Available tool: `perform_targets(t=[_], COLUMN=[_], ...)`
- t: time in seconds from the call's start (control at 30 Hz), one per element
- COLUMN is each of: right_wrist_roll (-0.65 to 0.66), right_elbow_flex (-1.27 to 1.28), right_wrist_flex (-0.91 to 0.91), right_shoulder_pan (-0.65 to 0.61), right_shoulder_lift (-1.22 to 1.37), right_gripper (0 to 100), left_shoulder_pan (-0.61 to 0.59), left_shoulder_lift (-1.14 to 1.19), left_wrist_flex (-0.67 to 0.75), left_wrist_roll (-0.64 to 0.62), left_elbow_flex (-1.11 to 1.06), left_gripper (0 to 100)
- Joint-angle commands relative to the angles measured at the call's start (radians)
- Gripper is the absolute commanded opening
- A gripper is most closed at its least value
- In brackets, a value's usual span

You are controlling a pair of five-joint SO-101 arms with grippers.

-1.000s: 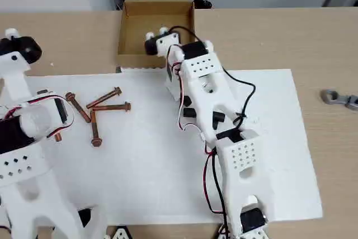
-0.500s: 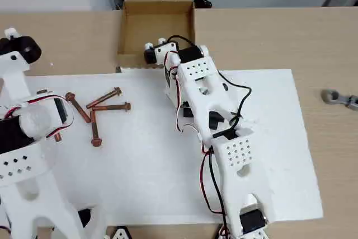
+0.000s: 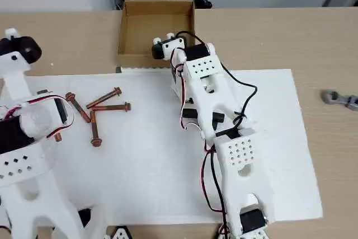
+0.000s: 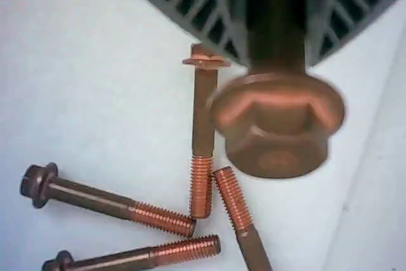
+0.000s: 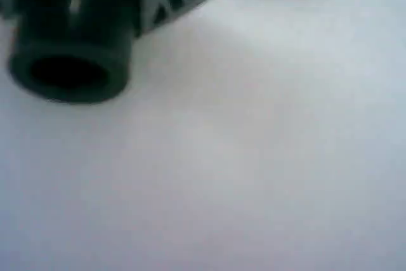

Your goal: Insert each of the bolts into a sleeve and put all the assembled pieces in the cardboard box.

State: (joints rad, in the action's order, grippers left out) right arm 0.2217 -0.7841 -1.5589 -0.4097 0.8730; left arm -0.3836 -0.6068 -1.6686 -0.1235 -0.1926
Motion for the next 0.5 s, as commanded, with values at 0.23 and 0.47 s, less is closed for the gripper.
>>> perform_targets(t=[0.23,0.47], right_wrist_roll=[0.0,-0.006], right_elbow_flex=[0.005,0.012], right_wrist_flex=[-0.053,-0.113], right_shoulder_pan=[-0.045,-0.041], right_shoulder_lift=[-0.232,-0.452], right_gripper=[3.5,3.5], left_shoulder_pan=[0.002,0.006], left_shoulder_lift=[-0.031,-0.031], left_wrist_flex=[0.031,0.077], left_wrist_roll=[0.009,0.009], left_elbow_flex=[0.004,0.005], left_gripper=[1,1])
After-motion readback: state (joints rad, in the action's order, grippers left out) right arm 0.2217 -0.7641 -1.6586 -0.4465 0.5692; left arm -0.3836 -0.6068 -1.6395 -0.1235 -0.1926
